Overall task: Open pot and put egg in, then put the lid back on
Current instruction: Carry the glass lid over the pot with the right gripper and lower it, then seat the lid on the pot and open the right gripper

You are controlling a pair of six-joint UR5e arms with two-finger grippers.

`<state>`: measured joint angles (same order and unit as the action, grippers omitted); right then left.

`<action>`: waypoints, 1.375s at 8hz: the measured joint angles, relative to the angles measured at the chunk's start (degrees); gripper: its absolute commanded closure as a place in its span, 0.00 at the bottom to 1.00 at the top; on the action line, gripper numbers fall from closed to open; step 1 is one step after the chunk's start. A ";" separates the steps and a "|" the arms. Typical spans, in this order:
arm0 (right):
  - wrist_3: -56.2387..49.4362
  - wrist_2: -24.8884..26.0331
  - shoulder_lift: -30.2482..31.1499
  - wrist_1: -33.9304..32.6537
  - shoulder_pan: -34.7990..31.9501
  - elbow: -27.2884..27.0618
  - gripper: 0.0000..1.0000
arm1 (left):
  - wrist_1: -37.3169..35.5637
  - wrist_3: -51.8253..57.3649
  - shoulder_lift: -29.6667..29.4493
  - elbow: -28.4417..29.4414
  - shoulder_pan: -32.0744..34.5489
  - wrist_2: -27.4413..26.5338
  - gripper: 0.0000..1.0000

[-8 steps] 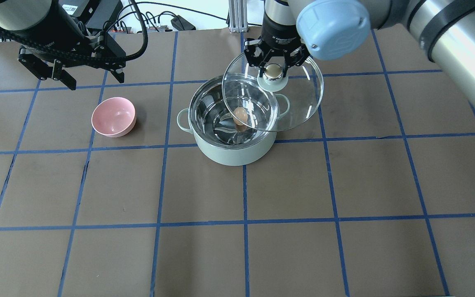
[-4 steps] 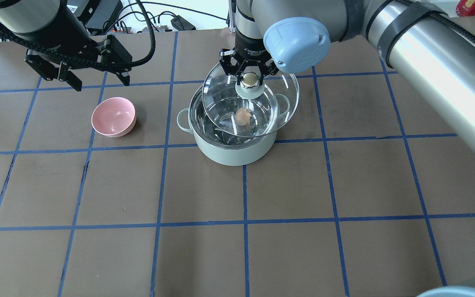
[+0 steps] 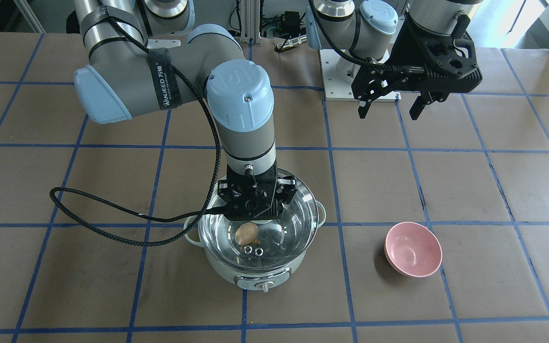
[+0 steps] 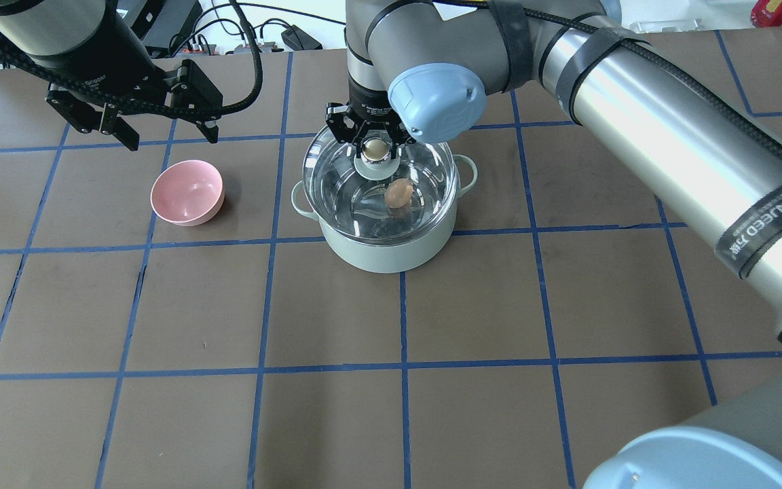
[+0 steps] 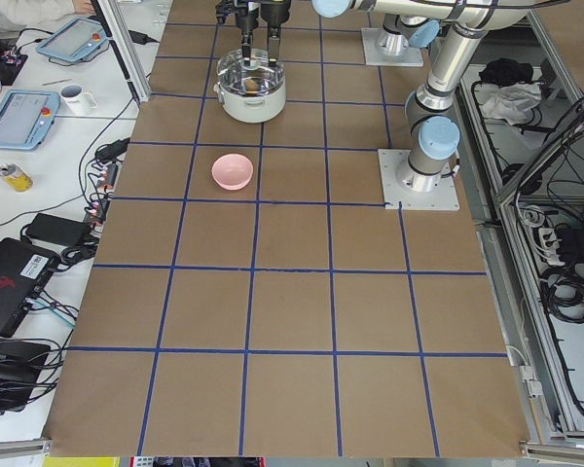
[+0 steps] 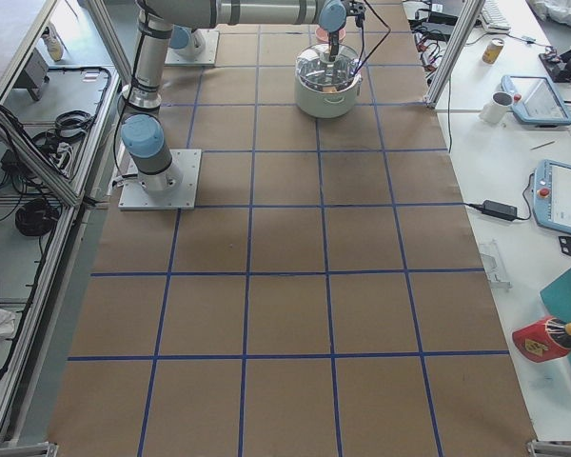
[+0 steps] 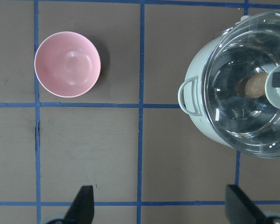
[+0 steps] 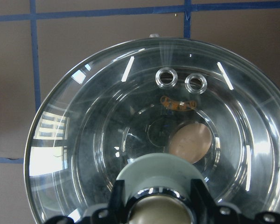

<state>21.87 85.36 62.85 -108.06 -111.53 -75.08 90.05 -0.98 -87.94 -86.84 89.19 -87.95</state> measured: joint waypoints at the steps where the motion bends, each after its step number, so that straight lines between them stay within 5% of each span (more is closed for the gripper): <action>1: -0.03 -0.29 -0.45 -0.24 -0.05 0.02 1.00 | -0.34 0.01 -0.04 0.00 0.01 0.01 0.00; 11: -1.19 0.52 -1.02 0.31 0.18 -0.43 1.00 | -0.61 0.44 -0.69 -0.46 0.09 0.59 0.00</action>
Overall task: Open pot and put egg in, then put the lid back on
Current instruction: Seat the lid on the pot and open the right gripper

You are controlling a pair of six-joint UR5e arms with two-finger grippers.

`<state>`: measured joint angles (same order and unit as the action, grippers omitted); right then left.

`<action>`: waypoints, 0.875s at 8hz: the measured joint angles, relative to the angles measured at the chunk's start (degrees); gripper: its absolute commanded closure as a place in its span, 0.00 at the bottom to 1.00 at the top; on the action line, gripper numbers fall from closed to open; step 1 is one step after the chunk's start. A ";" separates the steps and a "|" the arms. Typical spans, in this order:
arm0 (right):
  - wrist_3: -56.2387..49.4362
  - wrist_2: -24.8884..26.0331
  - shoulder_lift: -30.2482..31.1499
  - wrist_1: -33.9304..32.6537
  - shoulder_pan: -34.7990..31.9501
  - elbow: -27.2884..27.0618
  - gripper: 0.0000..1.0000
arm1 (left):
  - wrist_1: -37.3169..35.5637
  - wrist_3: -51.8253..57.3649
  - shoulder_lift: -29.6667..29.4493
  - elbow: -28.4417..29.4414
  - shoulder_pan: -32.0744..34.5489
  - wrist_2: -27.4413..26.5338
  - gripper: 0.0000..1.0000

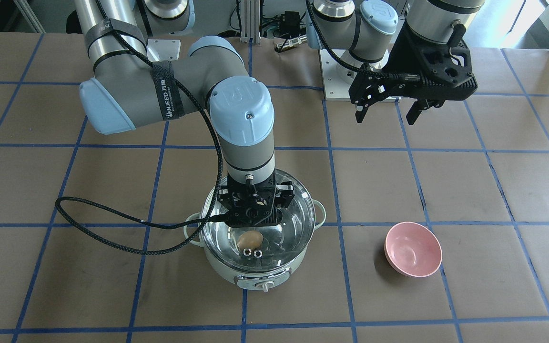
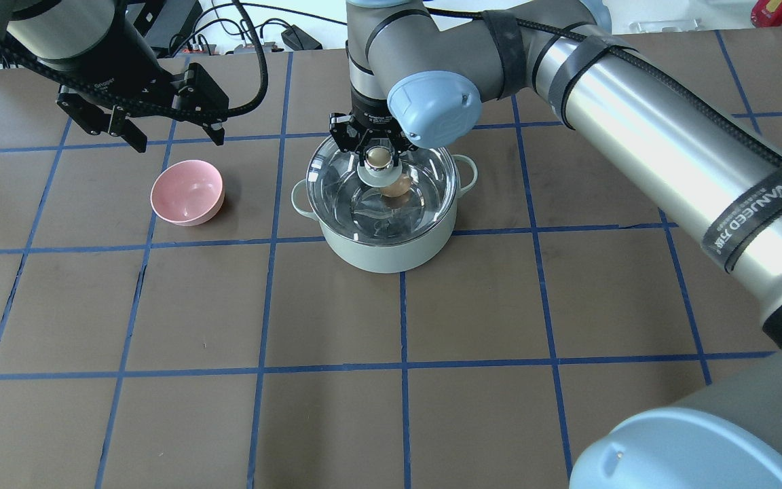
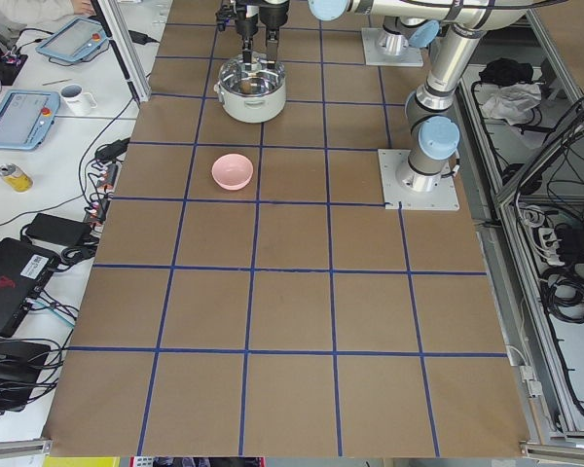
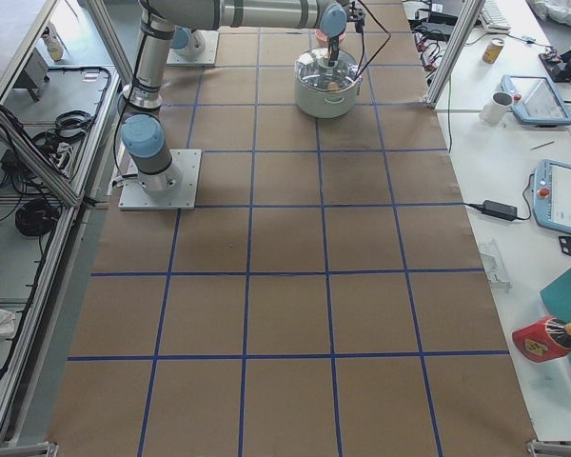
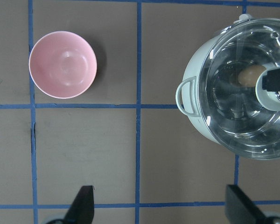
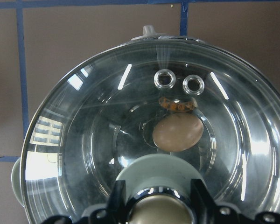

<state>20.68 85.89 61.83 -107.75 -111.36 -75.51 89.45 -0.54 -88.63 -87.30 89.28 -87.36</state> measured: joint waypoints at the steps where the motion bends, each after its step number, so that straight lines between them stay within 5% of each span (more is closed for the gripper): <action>1: -0.21 0.12 0.07 0.00 0.17 0.00 1.00 | 0.06 -0.05 -0.25 -0.12 0.08 0.16 0.00; 7: -0.66 0.15 -0.10 0.00 0.47 -0.16 1.00 | 0.68 -0.42 -0.41 -0.33 1.21 -0.21 0.00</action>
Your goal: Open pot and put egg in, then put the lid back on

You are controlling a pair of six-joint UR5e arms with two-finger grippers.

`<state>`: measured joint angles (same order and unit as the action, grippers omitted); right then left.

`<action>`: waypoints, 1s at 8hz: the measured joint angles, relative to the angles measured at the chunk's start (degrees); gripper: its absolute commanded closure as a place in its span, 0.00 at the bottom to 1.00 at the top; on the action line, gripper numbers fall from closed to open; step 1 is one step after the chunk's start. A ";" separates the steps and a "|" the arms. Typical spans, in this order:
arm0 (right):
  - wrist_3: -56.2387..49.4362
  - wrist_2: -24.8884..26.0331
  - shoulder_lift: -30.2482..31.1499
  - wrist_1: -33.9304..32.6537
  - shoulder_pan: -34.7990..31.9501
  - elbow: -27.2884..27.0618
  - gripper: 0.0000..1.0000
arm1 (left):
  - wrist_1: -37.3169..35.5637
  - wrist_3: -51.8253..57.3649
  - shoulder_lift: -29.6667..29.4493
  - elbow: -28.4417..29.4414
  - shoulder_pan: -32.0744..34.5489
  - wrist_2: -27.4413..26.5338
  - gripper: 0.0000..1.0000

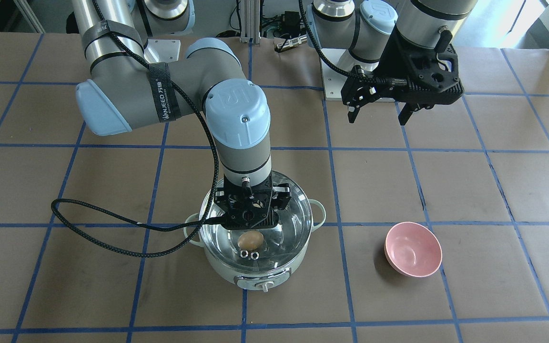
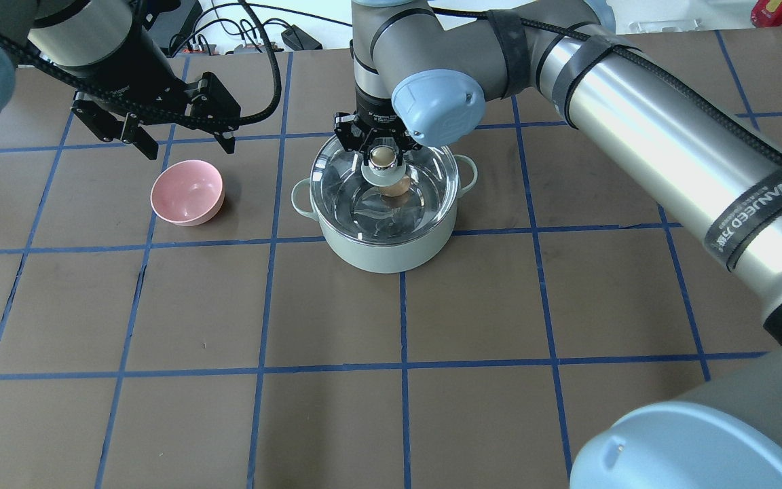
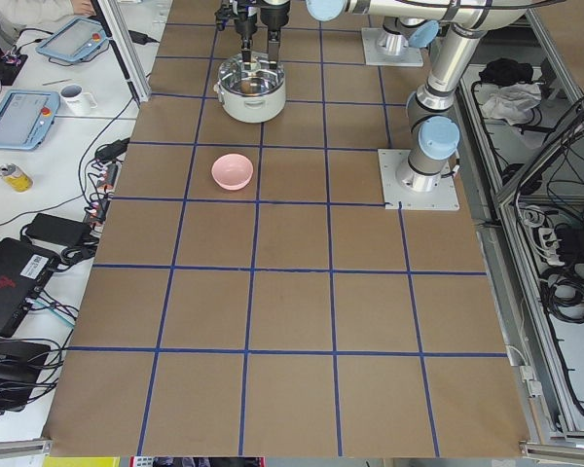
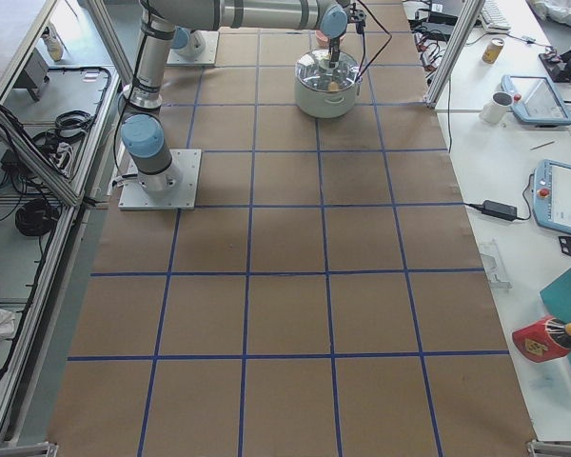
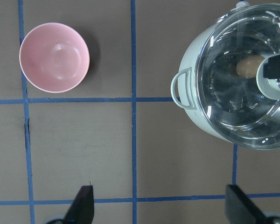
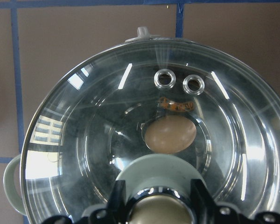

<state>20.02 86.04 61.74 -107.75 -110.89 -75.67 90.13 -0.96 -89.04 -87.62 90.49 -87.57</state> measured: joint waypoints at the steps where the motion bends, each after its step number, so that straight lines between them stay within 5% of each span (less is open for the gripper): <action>1: 0.01 -0.03 -0.02 0.00 0.01 0.00 1.00 | 0.03 0.00 0.00 0.00 0.02 -0.04 0.00; 4: -0.03 -0.02 0.04 -0.01 0.03 -0.09 1.00 | 0.05 -0.05 0.01 0.00 0.10 -0.21 0.00; 5: -0.07 0.00 0.06 -0.06 0.05 -0.23 0.92 | 0.05 -0.07 0.01 0.00 0.11 -0.22 0.00; 6: -0.23 0.00 0.12 -0.15 0.05 -0.42 0.33 | 0.05 -0.08 0.01 0.00 0.12 -0.24 0.00; 7: -0.44 0.00 0.20 -0.18 0.05 -0.58 0.00 | 0.04 -0.05 0.05 0.00 0.12 -0.28 0.00; 8: -0.73 0.00 0.27 -0.18 0.05 -0.65 0.00 | 0.02 -0.03 0.07 0.02 0.12 -0.30 0.00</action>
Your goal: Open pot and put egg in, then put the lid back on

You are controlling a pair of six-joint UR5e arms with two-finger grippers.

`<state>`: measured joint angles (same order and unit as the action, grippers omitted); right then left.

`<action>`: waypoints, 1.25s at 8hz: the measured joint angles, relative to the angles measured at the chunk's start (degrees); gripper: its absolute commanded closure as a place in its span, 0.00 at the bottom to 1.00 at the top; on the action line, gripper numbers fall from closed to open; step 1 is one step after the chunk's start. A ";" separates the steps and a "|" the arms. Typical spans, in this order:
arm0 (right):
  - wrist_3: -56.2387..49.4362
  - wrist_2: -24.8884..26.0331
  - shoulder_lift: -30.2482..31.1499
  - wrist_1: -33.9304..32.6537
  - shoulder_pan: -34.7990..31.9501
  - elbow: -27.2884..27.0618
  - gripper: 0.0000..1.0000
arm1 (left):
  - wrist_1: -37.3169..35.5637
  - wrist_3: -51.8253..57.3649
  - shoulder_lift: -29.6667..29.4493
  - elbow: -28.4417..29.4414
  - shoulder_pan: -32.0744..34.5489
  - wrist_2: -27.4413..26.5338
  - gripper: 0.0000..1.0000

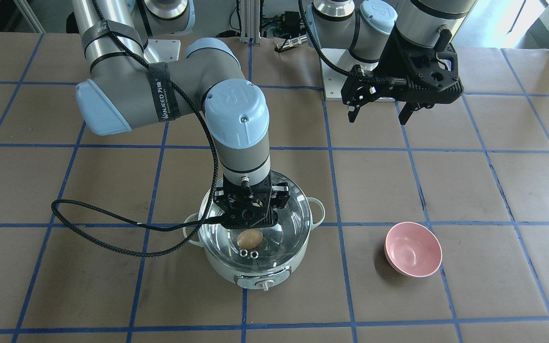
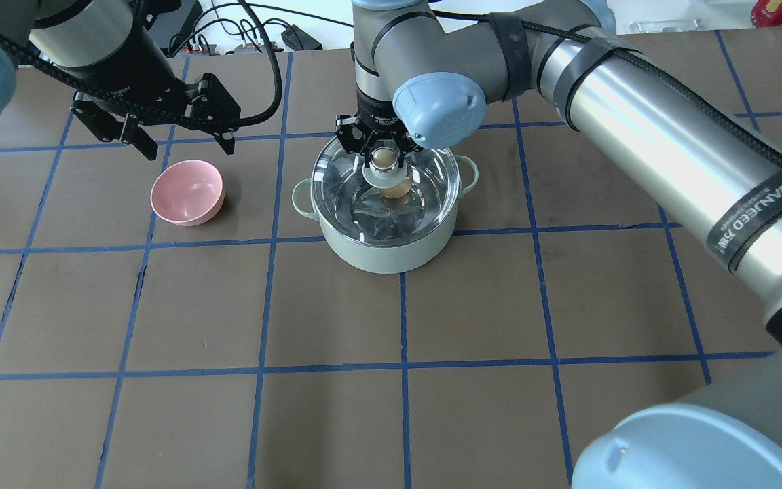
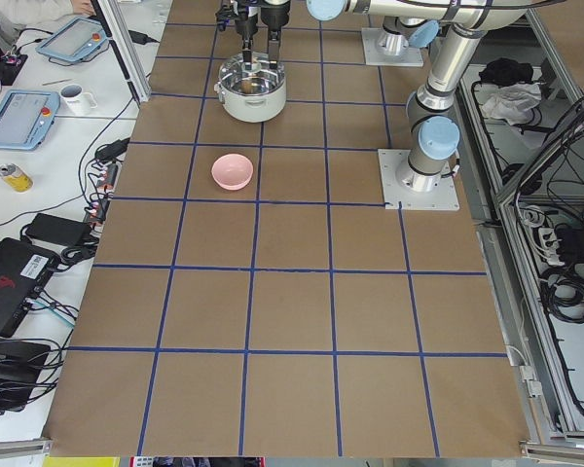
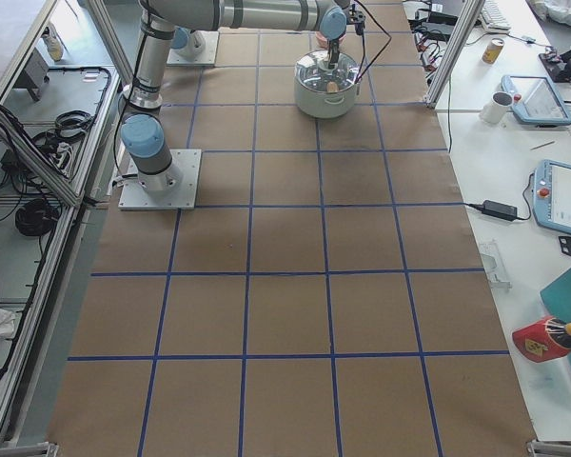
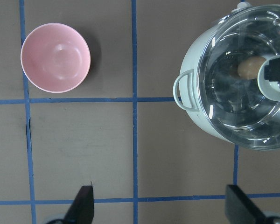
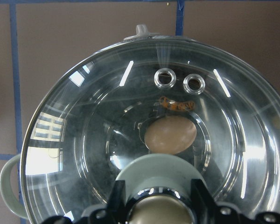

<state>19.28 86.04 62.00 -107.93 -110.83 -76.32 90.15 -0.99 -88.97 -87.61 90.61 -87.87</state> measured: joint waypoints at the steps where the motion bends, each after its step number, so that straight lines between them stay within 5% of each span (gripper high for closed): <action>1: -0.29 0.00 0.09 0.01 0.00 0.00 0.00 | 0.00 -0.03 0.01 0.00 0.01 -0.01 0.00; 6: -0.37 -0.01 5.28 5.71 2.00 -0.01 0.00 | -0.05 -0.23 0.03 0.03 0.09 -0.02 0.00; 10: -8.79 4.96 13.95 16.60 14.59 -0.21 0.00 | -0.14 -0.23 0.11 0.05 0.09 -0.02 0.00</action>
<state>10.49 91.00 75.95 -91.33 -96.25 -76.53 90.00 -1.22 -88.86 -87.56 90.71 -87.89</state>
